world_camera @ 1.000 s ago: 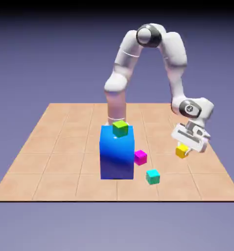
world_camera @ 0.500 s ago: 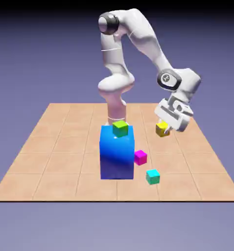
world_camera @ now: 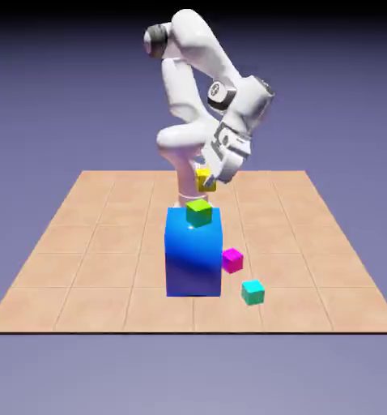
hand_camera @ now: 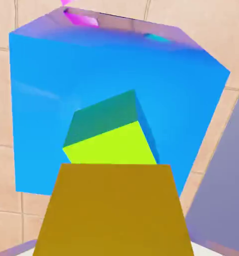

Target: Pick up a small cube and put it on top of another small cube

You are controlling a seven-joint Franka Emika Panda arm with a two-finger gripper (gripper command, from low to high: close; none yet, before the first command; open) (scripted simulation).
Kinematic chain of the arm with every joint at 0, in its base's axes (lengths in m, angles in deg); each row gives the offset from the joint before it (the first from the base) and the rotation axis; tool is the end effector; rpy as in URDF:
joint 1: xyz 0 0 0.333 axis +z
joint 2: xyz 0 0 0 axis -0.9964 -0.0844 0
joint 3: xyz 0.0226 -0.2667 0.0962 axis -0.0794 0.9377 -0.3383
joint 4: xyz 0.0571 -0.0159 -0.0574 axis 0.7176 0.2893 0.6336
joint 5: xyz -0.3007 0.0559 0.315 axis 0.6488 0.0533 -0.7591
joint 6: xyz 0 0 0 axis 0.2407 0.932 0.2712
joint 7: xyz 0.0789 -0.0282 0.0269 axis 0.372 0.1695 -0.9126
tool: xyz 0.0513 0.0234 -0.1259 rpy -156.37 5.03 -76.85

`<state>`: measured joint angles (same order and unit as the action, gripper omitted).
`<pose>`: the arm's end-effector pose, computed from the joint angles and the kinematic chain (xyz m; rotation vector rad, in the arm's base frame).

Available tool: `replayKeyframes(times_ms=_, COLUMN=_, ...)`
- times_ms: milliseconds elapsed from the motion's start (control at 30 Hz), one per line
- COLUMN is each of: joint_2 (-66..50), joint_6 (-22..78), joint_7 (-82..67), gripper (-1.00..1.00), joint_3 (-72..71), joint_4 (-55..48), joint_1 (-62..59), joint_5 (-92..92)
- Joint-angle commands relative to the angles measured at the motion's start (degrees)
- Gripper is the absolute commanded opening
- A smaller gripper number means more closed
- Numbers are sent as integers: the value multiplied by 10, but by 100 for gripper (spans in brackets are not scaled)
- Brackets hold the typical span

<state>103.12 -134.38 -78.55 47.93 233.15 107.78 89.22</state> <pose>0.3849 0.0706 0.2963 2.3310 1.2109 -0.2166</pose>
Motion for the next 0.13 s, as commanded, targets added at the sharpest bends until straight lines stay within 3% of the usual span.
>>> replayKeyframes(times_ms=0, joint_2=-3, joint_6=-8, joint_7=2, gripper=-100, joint_3=2, joint_4=5, joint_1=-2, joint_5=5)
replayKeyframes(times_ms=33, joint_2=-3, joint_6=-8, joint_7=2, gripper=100, joint_3=2, joint_4=5, joint_1=-2, joint_5=5)
replayKeyframes(times_ms=100, joint_2=6, joint_6=17, joint_7=-4, gripper=100, joint_3=-5, joint_4=-11, joint_1=4, joint_5=-8)
